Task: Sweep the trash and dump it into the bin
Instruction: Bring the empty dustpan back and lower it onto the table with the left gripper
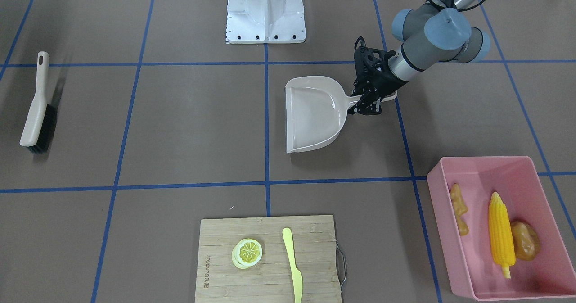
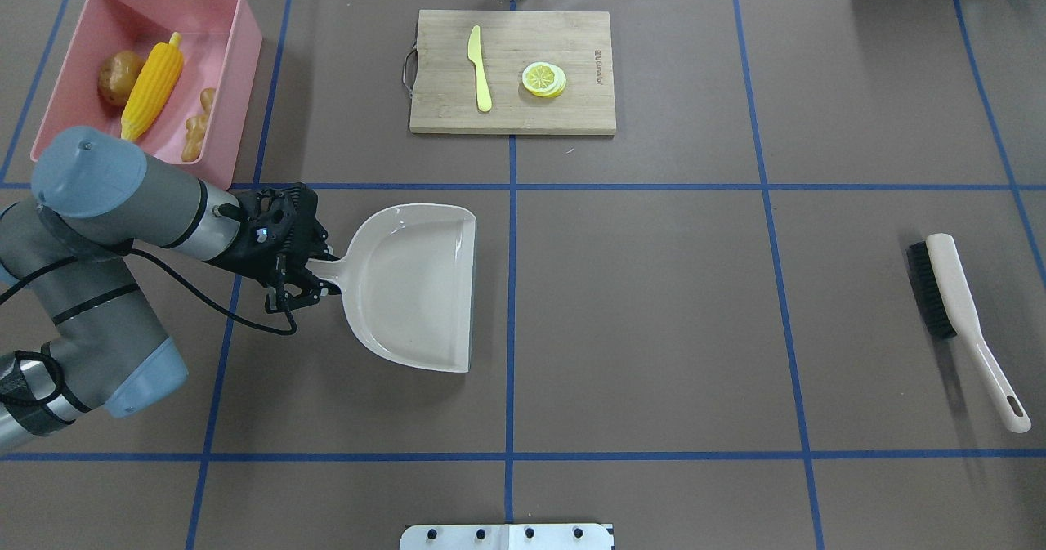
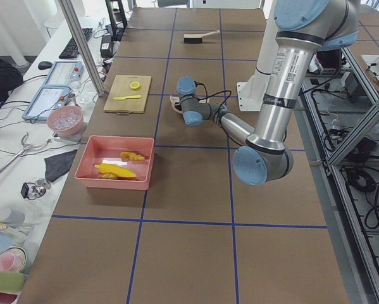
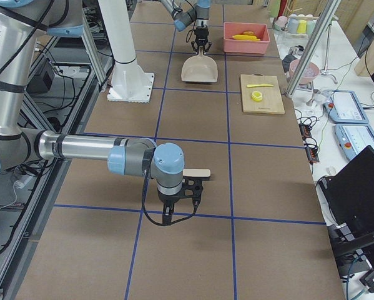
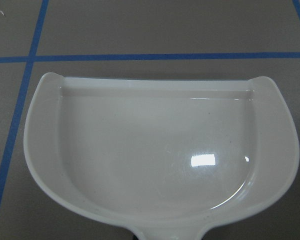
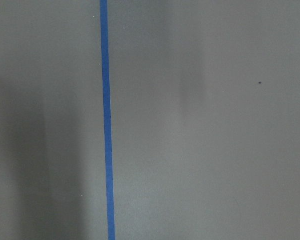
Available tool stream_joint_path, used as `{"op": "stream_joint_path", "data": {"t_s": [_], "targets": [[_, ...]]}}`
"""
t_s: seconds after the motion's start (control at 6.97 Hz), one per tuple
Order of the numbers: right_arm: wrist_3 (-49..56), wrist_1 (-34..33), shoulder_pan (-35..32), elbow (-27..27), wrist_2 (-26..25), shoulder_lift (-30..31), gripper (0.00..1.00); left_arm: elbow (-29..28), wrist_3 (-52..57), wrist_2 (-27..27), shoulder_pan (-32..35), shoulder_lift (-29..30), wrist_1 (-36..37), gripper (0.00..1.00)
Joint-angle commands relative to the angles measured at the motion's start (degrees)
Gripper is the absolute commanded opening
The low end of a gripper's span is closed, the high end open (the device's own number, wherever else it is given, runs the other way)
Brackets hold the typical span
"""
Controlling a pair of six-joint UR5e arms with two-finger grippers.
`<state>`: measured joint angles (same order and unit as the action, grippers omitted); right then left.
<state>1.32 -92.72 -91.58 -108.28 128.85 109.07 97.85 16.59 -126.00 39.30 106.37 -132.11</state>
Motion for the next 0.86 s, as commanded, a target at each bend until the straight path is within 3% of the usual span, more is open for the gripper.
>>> {"op": "stream_joint_path", "data": {"t_s": [0.0, 0.43, 0.72], "targets": [[0.0, 0.0, 0.0, 0.1, 0.0, 0.0, 1.0, -1.1, 0.0, 0.0, -1.0, 0.5, -0.7, 0.0], [0.0, 0.0, 0.0, 0.1, 0.0, -0.1, 1.0, -1.5, -0.3, -3.3, -1.2, 0.2, -7.5, 0.0], [0.0, 0.0, 0.0, 0.1, 0.0, 0.0, 1.0, -6.9, -2.0, -3.3, -1.2, 0.4, -16.4, 0.0]]}}
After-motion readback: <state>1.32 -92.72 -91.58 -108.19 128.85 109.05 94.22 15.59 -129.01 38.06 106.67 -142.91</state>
